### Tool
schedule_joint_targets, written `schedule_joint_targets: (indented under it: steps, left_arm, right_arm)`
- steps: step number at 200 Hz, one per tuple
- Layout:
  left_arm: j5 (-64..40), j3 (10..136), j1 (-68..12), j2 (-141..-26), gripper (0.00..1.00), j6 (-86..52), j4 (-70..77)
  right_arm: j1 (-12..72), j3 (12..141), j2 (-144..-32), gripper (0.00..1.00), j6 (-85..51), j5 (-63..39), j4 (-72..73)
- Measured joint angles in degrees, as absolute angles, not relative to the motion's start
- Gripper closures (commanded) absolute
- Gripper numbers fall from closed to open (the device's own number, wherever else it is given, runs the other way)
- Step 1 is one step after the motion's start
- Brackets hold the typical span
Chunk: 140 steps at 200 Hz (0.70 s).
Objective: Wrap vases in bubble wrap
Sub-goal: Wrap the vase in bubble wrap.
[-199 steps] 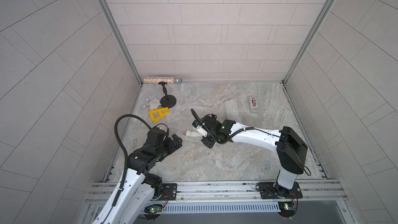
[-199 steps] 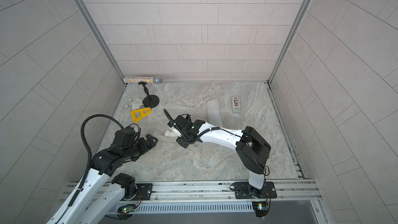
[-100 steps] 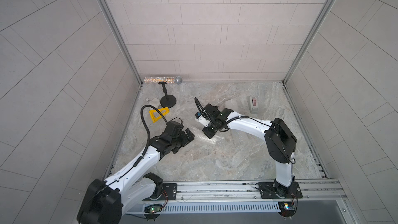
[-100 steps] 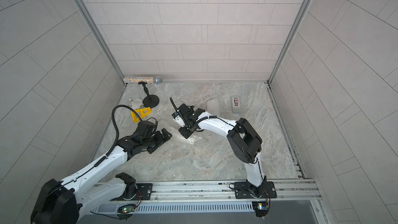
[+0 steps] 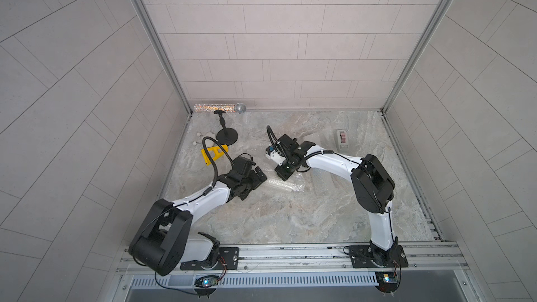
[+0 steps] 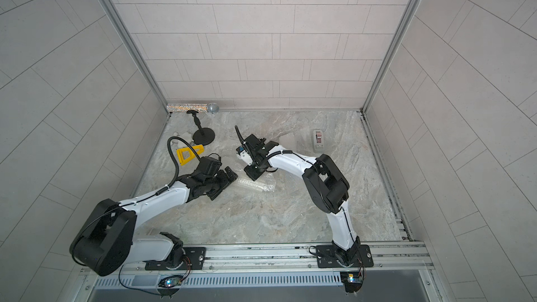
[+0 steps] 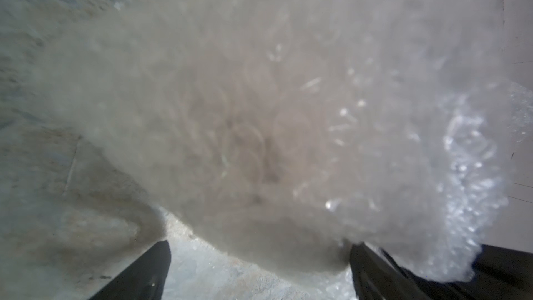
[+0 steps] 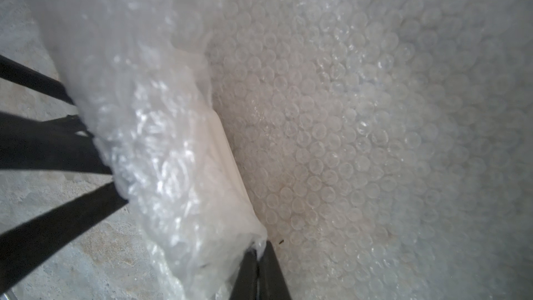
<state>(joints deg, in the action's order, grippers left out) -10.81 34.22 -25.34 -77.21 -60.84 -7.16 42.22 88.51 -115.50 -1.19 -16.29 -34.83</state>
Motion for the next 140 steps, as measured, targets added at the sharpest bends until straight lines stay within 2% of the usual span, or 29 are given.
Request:
schedule_joint_targets:
  steps: [20,36,73,94,140]
  left_arm:
    - [-10.61,34.52,-25.15,-78.43,0.00,-60.84,-5.72]
    - [-10.44,34.57,-25.15,-78.98,0.00,-60.86,-4.69]
    - [-10.26,34.57,-24.69,-79.09,0.00,-60.66,-4.32]
    - [-10.31,34.57,-24.45,-79.09,0.00,-60.49,-4.32]
    - [-10.48,34.52,-24.12,-79.07,0.00,-60.14,-4.27]
  right_arm:
    - [41.54,87.55,-114.83,0.60,-1.23,-15.20,-33.89]
    - [41.19,84.53,-112.03,0.53,-1.69,-14.24,-32.21]
    - [42.04,75.44,-98.32,0.43,-3.77,-12.01,-26.41]
    - [43.70,70.13,-91.96,0.41,-4.51,-13.15,-21.08]
    - [46.26,69.73,-99.44,0.30,-3.81,-14.76,-20.88]
